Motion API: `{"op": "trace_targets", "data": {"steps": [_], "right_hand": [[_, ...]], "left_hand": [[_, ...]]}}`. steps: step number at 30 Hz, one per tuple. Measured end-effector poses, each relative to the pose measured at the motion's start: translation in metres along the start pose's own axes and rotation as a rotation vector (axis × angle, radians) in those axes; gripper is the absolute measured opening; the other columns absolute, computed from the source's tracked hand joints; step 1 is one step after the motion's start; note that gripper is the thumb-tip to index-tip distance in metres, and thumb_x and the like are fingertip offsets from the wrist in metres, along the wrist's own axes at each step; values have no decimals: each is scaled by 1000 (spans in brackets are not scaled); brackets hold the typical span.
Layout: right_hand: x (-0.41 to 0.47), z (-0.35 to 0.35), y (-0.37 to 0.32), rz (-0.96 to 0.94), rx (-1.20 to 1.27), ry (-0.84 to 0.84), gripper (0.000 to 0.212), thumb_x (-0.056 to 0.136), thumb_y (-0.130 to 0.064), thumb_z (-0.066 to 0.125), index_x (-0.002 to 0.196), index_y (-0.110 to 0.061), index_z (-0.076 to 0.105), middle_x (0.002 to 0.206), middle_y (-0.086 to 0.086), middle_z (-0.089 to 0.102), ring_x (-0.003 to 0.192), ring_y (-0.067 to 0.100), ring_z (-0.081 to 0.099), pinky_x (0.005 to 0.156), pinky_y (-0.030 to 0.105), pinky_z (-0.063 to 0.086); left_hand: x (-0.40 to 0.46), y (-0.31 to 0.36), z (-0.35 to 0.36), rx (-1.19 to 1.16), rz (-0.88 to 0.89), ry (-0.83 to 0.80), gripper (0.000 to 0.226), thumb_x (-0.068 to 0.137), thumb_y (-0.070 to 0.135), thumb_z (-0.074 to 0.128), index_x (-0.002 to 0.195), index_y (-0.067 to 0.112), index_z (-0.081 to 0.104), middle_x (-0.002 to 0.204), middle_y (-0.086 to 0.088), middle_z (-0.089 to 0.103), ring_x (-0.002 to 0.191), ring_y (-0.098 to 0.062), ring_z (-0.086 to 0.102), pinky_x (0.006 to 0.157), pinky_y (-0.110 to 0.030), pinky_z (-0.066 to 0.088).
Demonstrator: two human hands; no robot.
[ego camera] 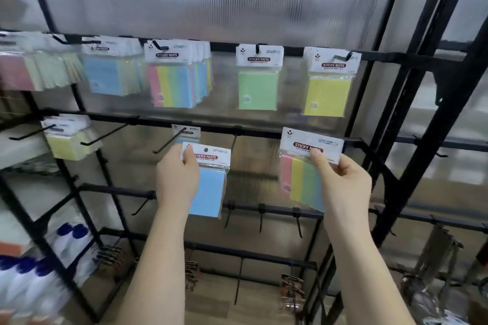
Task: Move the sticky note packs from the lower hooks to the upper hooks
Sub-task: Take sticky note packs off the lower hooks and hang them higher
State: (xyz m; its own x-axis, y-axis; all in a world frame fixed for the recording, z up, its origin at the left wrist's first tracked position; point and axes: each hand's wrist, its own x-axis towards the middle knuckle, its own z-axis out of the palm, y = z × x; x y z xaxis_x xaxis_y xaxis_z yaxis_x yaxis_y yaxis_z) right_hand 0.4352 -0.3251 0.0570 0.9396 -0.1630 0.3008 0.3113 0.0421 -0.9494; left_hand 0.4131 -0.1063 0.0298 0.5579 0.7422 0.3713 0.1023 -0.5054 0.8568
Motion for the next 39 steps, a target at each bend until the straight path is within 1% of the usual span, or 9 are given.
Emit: {"op": "trace_targets", "data": {"steps": [5, 10, 14, 19, 23, 27, 32, 36, 39], "right_hand": [[-21, 65, -5, -1, 53, 15, 7, 86, -25, 69, 79, -22, 70, 70, -13, 68, 62, 2, 59, 54, 16, 45], [-35, 141, -24, -94, 64, 4, 10, 88, -27, 67, 78, -25, 68, 69, -16, 66, 58, -6, 55, 54, 10, 42], [-39, 192, -38, -143, 80, 2, 15, 88, -26, 66, 73, -23, 67, 66, -12, 64, 62, 3, 55, 58, 19, 44], [-35, 237, -58, -218, 102, -20, 21, 89, -22, 64, 69, -17, 63, 66, -7, 62, 60, 1, 53, 58, 17, 43], [-24, 261, -73, -277, 103, -9, 20, 88, -22, 65, 69, -17, 61, 66, -6, 60, 61, 3, 53, 60, 18, 44], [-6, 279, -80, -259, 84, 26, 23, 87, -23, 66, 76, -3, 64, 66, -4, 60, 61, 5, 52, 60, 21, 44], [10, 289, -80, -200, 54, 79, 22, 87, -22, 64, 69, -10, 59, 60, -9, 55, 52, 0, 47, 55, 18, 40], [16, 291, -78, -165, 53, 96, 38, 86, -19, 63, 56, -19, 40, 49, -12, 40, 40, -1, 32, 46, 18, 30], [19, 293, -80, -166, 40, 90, 38, 86, -20, 63, 56, -20, 39, 50, -12, 41, 43, 1, 33, 49, 18, 31]], "left_hand": [[39, -30, -51, 51, -13, 35, 29, 100, 23, 35, 91, 3, 55, 73, 3, 50, 70, -23, 47, 58, -32, 33], [76, -60, -100, 65, -17, 18, 29, 99, 23, 37, 81, 3, 49, 68, 1, 49, 59, -18, 44, 49, -28, 32], [97, -79, -128, 77, 12, -4, 30, 100, 22, 36, 81, 2, 47, 69, -2, 48, 58, -16, 43, 50, -30, 32], [110, -98, -151, 50, 30, -41, 30, 101, 24, 35, 88, 0, 50, 74, 0, 52, 64, -17, 46, 53, -30, 34], [116, -106, -162, 41, 13, -59, 25, 101, 23, 35, 83, 8, 45, 73, 8, 49, 63, -12, 46, 52, -28, 34], [121, -108, -163, 31, 8, -76, 30, 101, 21, 35, 75, 9, 41, 70, 4, 47, 60, -10, 43, 49, -25, 30], [125, -110, -160, 39, 4, -95, 27, 101, 23, 35, 91, 5, 52, 78, 3, 52, 63, -5, 47, 48, -21, 30], [129, -112, -160, 50, 3, -95, 28, 101, 24, 34, 92, 4, 52, 82, 0, 53, 62, -4, 46, 46, -18, 28], [132, -113, -159, 41, 7, -99, 28, 102, 24, 34, 92, 6, 53, 84, 0, 55, 62, -3, 46, 47, -18, 28]]}}
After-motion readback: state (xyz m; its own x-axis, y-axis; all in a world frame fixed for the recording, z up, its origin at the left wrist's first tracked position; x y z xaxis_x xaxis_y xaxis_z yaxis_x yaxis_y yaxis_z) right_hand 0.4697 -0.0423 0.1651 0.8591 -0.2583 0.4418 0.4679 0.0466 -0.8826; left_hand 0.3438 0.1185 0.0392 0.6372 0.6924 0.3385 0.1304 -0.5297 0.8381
